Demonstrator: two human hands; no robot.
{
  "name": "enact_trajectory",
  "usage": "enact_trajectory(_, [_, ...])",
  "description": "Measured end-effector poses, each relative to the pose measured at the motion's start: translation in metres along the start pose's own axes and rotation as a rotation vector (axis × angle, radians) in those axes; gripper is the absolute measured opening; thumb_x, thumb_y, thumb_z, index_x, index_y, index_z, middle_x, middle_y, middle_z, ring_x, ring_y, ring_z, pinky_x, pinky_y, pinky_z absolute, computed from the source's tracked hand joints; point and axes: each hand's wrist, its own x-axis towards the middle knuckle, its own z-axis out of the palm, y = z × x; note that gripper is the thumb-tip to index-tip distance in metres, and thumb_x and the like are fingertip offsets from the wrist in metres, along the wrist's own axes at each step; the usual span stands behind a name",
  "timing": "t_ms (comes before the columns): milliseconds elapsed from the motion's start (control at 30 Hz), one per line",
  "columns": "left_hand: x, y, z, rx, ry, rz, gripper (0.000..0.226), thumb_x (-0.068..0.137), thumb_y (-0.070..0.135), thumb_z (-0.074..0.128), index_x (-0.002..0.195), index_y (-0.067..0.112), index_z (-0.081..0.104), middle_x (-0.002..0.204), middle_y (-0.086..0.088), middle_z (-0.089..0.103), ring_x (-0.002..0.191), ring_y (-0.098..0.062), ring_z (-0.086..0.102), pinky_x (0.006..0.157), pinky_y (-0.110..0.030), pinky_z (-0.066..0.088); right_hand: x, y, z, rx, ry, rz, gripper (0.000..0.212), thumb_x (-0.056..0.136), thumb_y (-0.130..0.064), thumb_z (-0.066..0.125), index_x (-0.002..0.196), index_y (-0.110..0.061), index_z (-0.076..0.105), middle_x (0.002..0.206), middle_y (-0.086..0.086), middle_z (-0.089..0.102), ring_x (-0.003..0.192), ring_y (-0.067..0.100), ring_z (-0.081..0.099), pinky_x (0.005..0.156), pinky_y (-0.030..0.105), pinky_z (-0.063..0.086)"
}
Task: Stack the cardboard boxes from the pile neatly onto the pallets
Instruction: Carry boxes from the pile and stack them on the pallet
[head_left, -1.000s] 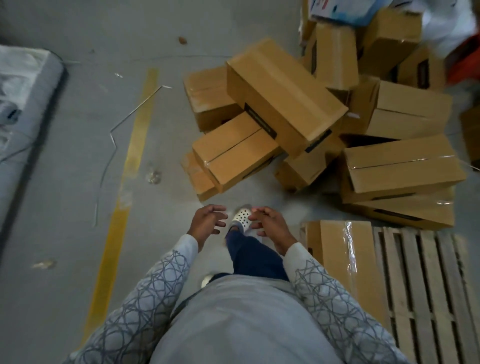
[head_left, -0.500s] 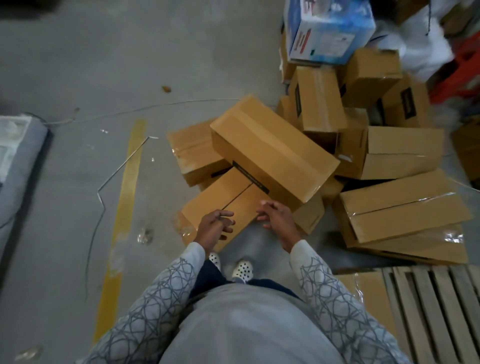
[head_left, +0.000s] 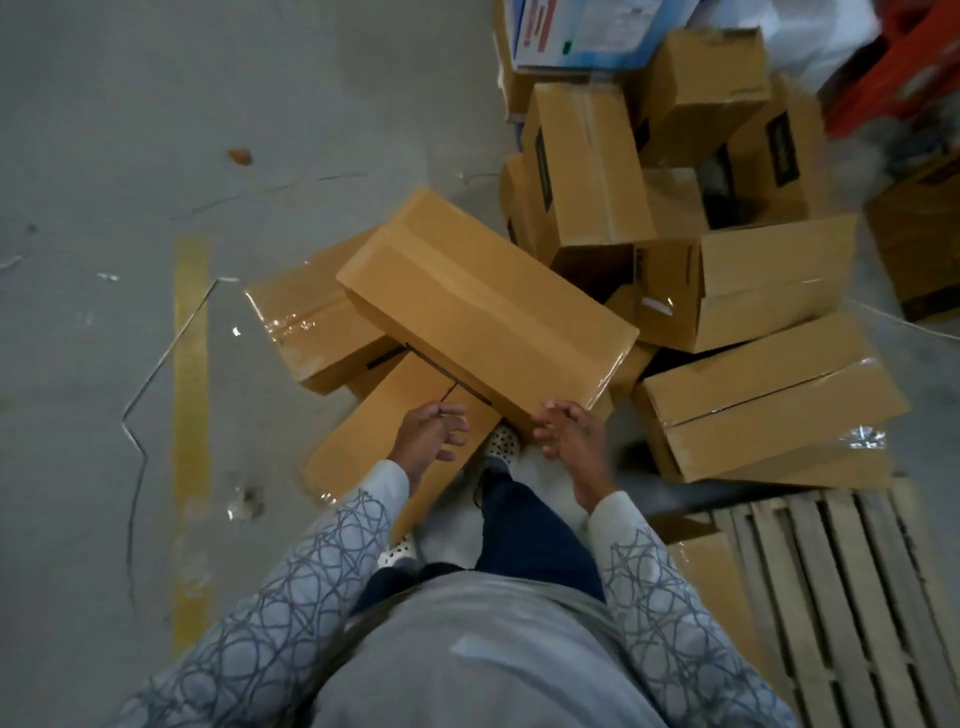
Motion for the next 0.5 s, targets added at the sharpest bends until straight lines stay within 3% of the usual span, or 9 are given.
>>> enact_trajectory(133, [0.05, 0.024, 0.032, -0.092, 0.135, -0.118, 0.019, 0.095, 0.01, 0.064, 0.111, 0.013, 0.073, 0.11, -0.009, 0.073, 0.093, -0.023, 0.065, 0.081, -0.039, 0.053, 0.073, -0.034, -0.011, -0.164, -0.035, -0.05, 0.016, 0.101, -0.029, 0.061, 0.112, -0.023, 0.072, 0.108, -0.002, 0.075, 0.1, 0.019, 0.069, 0.083, 0.03, 0.054])
enact_trajectory(200, [0.075, 0.035, 0.045, -0.12, 0.193, -0.178, 0.023, 0.095, 0.01, 0.065, 0.118, 0.013, 0.071, 0.111, -0.008, 0.071, 0.097, -0.023, 0.064, 0.083, -0.039, 0.054, 0.117, -0.051, -0.011, -0.336, -0.041, -0.093, 0.02, 0.101, -0.029, 0.061, 0.118, -0.026, 0.071, 0.115, -0.004, 0.073, 0.107, 0.017, 0.066, 0.095, 0.035, 0.052])
enact_trajectory(400, [0.152, 0.057, 0.066, -0.249, 0.347, -0.371, 0.057, 0.09, 0.019, 0.072, 0.143, 0.017, 0.051, 0.127, -0.005, 0.061, 0.118, -0.027, 0.058, 0.089, -0.044, 0.055, 0.259, -0.087, 0.013, -0.915, -0.108, -0.278, 0.049, 0.098, -0.032, 0.064, 0.143, -0.017, 0.054, 0.144, 0.013, 0.055, 0.135, 0.034, 0.047, 0.11, 0.049, 0.041])
enact_trajectory(500, [0.18, 0.069, 0.07, -0.33, 0.406, -0.449, 0.076, 0.092, 0.03, 0.07, 0.158, 0.022, 0.033, 0.148, -0.001, 0.049, 0.129, -0.028, 0.05, 0.092, -0.044, 0.047, 0.307, -0.099, 0.025, -0.981, -0.101, -0.247, 0.068, 0.096, -0.04, 0.064, 0.153, -0.015, 0.038, 0.158, 0.013, 0.037, 0.146, 0.035, 0.031, 0.118, 0.054, 0.028])
